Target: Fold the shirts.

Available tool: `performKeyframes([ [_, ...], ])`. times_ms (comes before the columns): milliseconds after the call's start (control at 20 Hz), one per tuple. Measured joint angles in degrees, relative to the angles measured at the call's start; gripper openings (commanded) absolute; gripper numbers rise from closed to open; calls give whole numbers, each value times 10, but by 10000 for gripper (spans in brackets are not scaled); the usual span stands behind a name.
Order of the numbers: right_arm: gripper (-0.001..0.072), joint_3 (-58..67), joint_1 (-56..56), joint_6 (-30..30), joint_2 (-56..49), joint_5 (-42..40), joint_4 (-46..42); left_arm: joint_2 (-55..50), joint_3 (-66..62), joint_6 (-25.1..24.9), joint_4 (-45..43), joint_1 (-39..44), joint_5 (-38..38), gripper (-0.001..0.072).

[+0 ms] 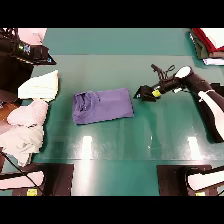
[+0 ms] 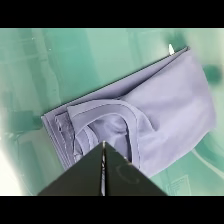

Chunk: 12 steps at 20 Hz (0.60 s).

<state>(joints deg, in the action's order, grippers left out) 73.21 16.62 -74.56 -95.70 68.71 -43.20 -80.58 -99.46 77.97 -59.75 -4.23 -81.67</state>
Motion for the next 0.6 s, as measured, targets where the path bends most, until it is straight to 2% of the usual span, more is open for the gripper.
performKeyframes([
  [250,687,-11,27,23,-57,-19,111,0,0,-3,2,0,2,23],
  [350,546,9,52,30,-82,-29,132,0,0,-3,2,0,2,24],
  [400,501,23,65,32,-93,-33,134,0,0,-3,2,0,2,24],
  [500,263,56,93,37,-113,-41,134,0,0,-4,2,0,2,23],
  [550,107,73,106,39,-122,-45,132,0,0,-4,3,0,2,24],
  [600,17,89,115,41,-126,-44,131,0,0,-4,5,0,2,23],
])
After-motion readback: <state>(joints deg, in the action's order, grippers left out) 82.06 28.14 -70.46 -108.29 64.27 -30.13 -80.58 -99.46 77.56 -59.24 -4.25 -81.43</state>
